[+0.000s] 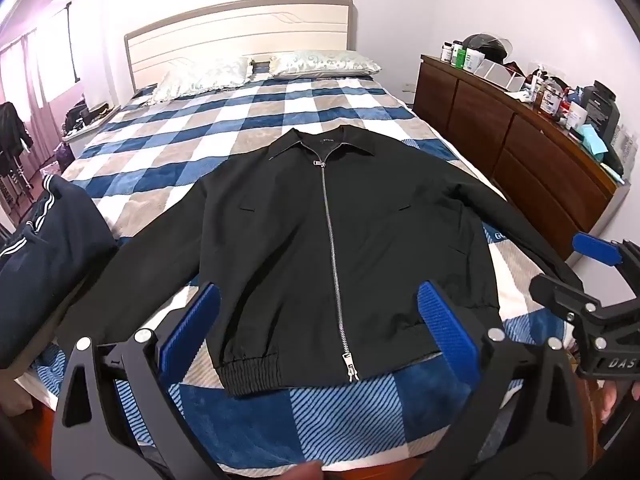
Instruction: Fold large clothes
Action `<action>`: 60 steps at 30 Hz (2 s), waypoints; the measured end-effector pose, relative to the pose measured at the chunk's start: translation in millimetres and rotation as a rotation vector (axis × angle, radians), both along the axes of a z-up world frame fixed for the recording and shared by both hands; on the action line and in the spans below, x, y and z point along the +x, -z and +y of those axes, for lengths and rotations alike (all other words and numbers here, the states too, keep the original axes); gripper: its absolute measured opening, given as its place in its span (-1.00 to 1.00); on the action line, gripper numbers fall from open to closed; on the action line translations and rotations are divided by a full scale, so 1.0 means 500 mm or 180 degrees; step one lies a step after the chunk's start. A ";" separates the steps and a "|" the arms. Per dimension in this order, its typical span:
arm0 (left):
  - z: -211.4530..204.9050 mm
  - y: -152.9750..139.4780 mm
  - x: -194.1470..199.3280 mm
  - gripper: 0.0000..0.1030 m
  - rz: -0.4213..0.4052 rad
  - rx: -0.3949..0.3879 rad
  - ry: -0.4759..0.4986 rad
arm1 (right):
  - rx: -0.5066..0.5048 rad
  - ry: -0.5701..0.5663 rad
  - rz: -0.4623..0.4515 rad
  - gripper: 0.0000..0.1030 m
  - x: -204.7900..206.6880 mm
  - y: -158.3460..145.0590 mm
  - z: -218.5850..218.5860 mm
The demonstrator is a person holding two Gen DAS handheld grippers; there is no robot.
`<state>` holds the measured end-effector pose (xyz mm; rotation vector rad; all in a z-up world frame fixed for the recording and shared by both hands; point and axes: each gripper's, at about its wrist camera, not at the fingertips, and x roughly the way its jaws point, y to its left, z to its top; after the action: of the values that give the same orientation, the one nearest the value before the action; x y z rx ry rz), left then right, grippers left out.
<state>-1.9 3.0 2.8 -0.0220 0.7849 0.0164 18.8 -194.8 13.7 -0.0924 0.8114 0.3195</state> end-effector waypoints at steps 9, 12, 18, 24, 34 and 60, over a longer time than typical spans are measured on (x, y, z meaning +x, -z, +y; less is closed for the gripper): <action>0.000 0.003 0.000 0.88 0.0027 -0.0017 0.0004 | 0.0026 0.0005 -0.0006 0.92 0.001 -0.002 -0.008; 0.000 0.004 -0.001 0.88 0.0026 -0.0005 0.0005 | 0.0019 -0.0008 -0.0010 0.92 0.000 0.000 -0.006; -0.001 0.001 0.002 0.88 0.0035 -0.0002 0.0007 | 0.0010 -0.0006 -0.0007 0.92 -0.003 0.001 -0.004; 0.001 0.003 0.001 0.88 0.0043 0.0009 0.0002 | 0.0009 -0.0016 -0.0004 0.92 -0.001 0.001 -0.006; -0.013 0.007 0.001 0.88 0.0042 0.0039 0.0005 | 0.0050 -0.0075 -0.0009 0.92 -0.018 0.004 -0.002; -0.015 0.014 -0.007 0.88 0.0041 0.0053 0.0020 | -0.0045 -0.0099 -0.0027 0.92 -0.016 0.017 0.002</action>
<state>-5.3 -4.5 -4.1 -0.0037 0.7976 0.0169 10.6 -193.8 5.0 -0.1195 0.8045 0.3425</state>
